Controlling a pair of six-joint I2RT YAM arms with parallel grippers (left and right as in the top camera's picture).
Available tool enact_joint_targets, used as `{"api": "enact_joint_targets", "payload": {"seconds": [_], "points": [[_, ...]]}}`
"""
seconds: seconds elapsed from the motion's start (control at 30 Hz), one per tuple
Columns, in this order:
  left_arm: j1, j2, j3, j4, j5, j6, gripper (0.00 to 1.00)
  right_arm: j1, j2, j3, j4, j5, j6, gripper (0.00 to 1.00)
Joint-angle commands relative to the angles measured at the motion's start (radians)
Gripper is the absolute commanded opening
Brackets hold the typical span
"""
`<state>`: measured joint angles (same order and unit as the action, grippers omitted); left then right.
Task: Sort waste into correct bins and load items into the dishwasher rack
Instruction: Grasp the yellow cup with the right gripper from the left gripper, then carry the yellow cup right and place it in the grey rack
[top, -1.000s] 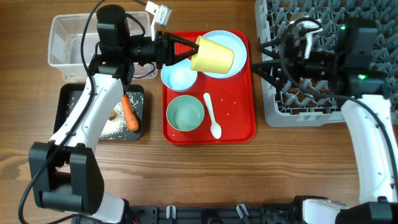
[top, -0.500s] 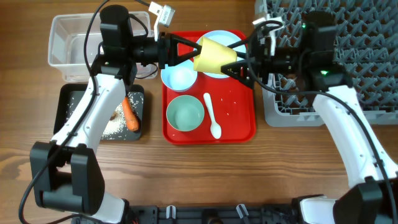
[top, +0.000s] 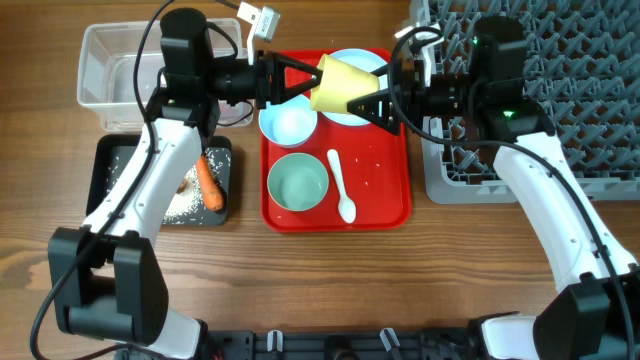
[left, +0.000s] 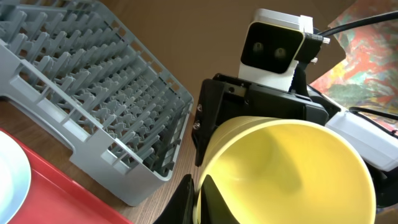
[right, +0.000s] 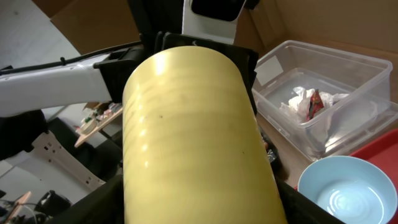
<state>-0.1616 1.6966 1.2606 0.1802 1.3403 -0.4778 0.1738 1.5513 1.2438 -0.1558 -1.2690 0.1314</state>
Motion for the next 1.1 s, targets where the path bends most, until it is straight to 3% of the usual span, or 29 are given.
{"api": "enact_joint_targets", "payload": {"seconds": [0.0, 0.23, 0.5, 0.63, 0.87, 1.07], "points": [[-0.007, -0.015, 0.011, 0.002, 0.031, -0.010, 0.04, 0.003, 0.016, -0.009, 0.006, 0.015, 0.003, 0.64], [-0.007, -0.015, 0.011, -0.015, 0.031, -0.010, 0.05, 0.003, 0.016, -0.009, 0.006, 0.015, 0.003, 0.61], [-0.007, -0.015, 0.011, -0.016, 0.032, -0.010, 0.37, -0.016, 0.016, -0.009, 0.009, 0.011, 0.004, 0.61], [-0.007, -0.015, 0.011, -0.016, 0.032, -0.010, 0.45, -0.038, 0.016, -0.009, 0.009, 0.009, 0.028, 0.61], [-0.006, -0.015, 0.011, -0.016, 0.032, -0.010, 0.50, -0.085, 0.016, -0.009, 0.002, -0.038, 0.029, 0.61], [-0.006, -0.015, 0.011, -0.016, 0.031, -0.008, 0.47, -0.133, 0.016, -0.009, -0.072, 0.004, 0.029, 0.63]]}}
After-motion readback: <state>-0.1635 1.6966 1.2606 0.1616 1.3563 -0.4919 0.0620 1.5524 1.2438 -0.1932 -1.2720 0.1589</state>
